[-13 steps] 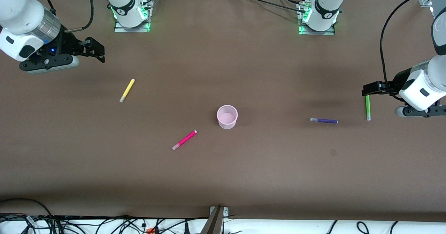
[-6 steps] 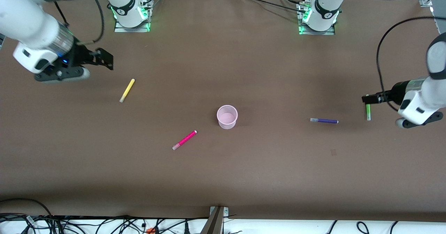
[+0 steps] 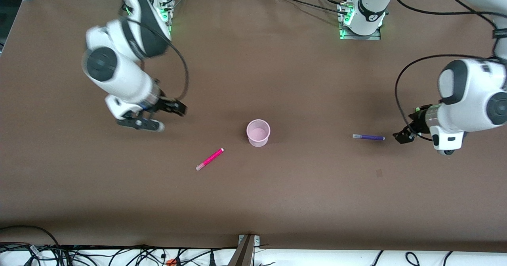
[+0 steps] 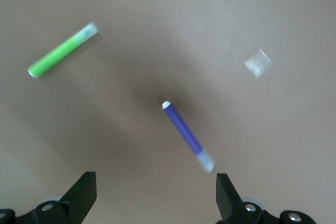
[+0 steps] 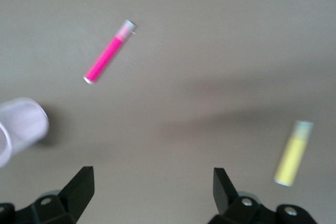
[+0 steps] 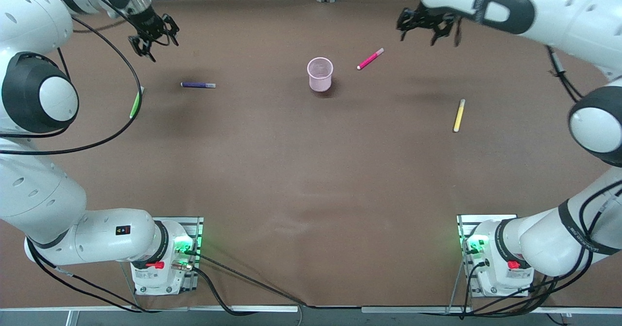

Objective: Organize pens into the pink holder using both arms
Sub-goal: 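Reach the pink marker with the right gripper while the left gripper reaches purple, then grasp the pink marker with the right gripper while the left gripper grasps purple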

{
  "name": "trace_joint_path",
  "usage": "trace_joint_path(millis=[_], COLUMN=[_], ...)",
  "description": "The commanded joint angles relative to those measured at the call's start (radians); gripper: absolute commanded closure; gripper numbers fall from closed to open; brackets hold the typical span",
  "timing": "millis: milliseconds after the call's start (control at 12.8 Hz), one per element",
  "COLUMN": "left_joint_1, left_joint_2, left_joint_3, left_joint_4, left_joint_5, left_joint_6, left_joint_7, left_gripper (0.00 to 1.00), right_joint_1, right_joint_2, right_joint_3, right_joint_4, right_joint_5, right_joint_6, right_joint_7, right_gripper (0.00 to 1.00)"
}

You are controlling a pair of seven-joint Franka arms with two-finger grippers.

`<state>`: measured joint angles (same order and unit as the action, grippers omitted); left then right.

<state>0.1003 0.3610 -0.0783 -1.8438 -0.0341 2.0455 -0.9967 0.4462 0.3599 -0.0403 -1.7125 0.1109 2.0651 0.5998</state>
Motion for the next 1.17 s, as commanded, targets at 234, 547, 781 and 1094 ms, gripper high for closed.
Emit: trace_joint_path(millis=[234, 547, 781, 1094], left_joint_1=[-0.062, -0.060, -0.051, -0.059], left_joint_2=[0.084, 0.136, 0.138, 0.141], left_joint_3=[-0.006, -0.006, -0.006, -0.006], left_joint_4=[-0.195, -0.195, -0.213, -0.268], left_joint_5=[0.104, 0.149, 0.149, 0.149], left_joint_6=[0.369, 0.407, 0.482, 0.577], left_joint_7=[-0.682, -0.747, -0.790, -0.792], left_gripper=[0.00, 0.00, 0.09, 0.03], right_joint_1=[0.088, 0.074, 0.068, 0.055], right_joint_2=[0.388, 0.511, 0.576, 0.610], right_joint_3=[-0.007, -0.009, -0.007, -0.009], right_joint_4=[0.152, 0.325, 0.396, 0.393], right_joint_5=[0.029, 0.098, 0.110, 0.125], right_joint_6=[0.365, 0.357, 0.363, 0.357], right_joint_7=[0.435, 0.451, 0.452, 0.442], right_gripper=[0.00, 0.01, 0.09, 0.44])
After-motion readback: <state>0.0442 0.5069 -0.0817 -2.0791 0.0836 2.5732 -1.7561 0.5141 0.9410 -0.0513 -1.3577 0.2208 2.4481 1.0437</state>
